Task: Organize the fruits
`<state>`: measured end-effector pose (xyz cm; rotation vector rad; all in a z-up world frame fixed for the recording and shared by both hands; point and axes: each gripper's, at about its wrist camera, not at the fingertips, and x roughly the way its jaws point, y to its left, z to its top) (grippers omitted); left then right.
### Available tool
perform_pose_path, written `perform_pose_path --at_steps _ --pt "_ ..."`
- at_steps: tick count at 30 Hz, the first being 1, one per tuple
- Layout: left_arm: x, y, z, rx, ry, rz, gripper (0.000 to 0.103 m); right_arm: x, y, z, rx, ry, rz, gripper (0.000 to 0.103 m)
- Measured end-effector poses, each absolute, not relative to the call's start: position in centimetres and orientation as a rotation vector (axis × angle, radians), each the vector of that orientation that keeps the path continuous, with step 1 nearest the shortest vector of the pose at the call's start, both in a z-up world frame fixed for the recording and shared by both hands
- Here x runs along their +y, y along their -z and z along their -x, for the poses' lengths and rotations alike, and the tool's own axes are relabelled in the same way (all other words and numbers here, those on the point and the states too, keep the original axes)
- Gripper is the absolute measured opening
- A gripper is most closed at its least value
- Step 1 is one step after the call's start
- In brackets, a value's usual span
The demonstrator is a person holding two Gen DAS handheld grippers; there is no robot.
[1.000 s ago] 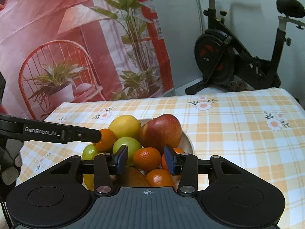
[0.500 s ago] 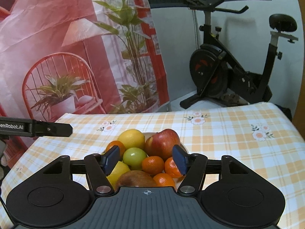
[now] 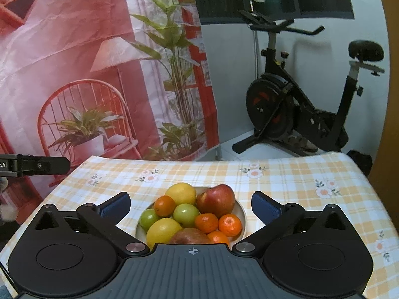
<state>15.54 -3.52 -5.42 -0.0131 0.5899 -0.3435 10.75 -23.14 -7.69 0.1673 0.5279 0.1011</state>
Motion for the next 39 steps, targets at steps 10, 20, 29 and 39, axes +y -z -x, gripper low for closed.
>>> perform_pose_path --at_steps 10,20,29,39 --pt "-2.1 0.9 -10.9 0.484 0.318 0.022 0.103 -21.2 2.7 -7.6 0.467 -0.083 -0.145 0.103" --pt "-1.2 -2.9 -6.8 0.409 0.271 0.015 0.103 -20.5 -1.5 -4.3 0.411 -0.081 -0.143 0.103" --pt "-0.7 -3.6 -5.0 0.395 0.206 0.014 0.103 -20.2 -2.8 -3.1 0.395 -0.074 -0.125 0.103" --pt "-0.3 -3.7 -4.8 0.398 0.177 0.019 0.103 -20.0 -2.8 -2.8 0.399 -0.073 -0.123 0.103"
